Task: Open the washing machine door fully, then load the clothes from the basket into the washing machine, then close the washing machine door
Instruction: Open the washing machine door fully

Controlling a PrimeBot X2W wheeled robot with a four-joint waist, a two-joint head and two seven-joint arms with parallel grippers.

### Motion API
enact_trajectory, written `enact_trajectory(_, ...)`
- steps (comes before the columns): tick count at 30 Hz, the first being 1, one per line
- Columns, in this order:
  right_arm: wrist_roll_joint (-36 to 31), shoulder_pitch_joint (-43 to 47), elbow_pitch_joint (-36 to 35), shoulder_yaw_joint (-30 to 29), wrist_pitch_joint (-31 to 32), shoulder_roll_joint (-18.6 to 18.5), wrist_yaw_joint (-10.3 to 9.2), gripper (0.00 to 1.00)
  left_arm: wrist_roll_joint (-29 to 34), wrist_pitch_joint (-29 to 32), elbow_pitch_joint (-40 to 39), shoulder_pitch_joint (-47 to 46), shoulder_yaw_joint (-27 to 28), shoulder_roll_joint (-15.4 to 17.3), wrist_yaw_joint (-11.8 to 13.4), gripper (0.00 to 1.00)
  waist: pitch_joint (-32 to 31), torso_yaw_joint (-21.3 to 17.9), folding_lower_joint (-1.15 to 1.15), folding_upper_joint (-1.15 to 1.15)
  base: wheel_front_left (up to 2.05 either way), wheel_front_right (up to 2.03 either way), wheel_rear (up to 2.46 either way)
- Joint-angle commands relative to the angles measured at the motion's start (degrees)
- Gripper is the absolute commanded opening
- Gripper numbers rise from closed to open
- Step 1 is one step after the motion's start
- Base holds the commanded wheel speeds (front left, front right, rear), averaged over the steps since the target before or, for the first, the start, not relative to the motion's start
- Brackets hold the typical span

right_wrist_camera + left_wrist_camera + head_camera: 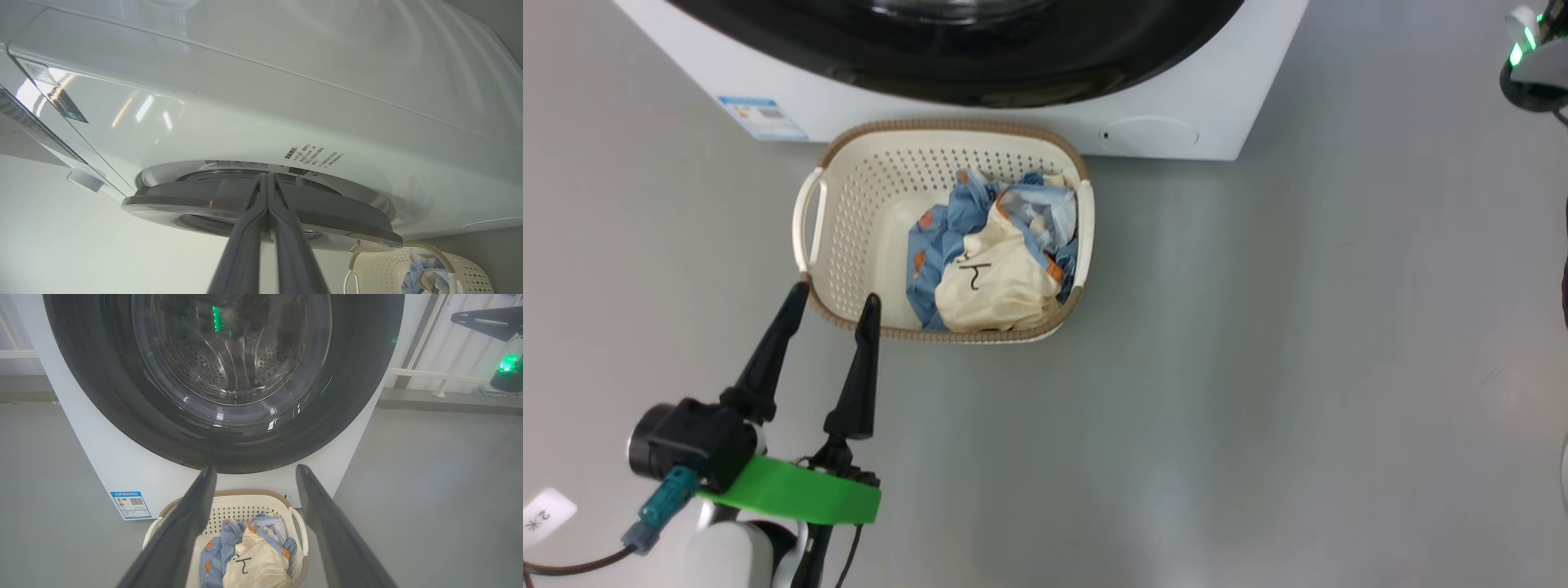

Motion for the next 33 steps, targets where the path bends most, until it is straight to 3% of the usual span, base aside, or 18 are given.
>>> enact_trajectory(1, -0.6, -1.5, -1.2, 0.8, 0.5, 0.8, -0.05, 0.0, -0.3, -0.4, -1.8, -1.2, 1.6, 0.8, 0.4, 1.0, 2.2, 1.4, -0.01, 0.0, 0.0, 0.0, 0.0)
enact_trajectory(10, -4.3, -7.6, 0.9, 1.9, 2.3, 2.5, -0.05, 0.0, -2.0, -0.4, -3.2, -3.9, -0.8, 0.8, 1.5, 1.0, 6.2, 3.7, -0.01, 0.0, 0.0, 0.0, 0.0)
enact_trajectory(33, -10.6, -13.9, 4.3, -1.4, 1.1, 4.7, -0.05, 0.0, -5.1, -0.4, -4.6, -6.7, -3.6, 0.8, 2.8, 1.0, 10.9, 7.8, -0.01, 0.0, 0.0, 0.0, 0.0)
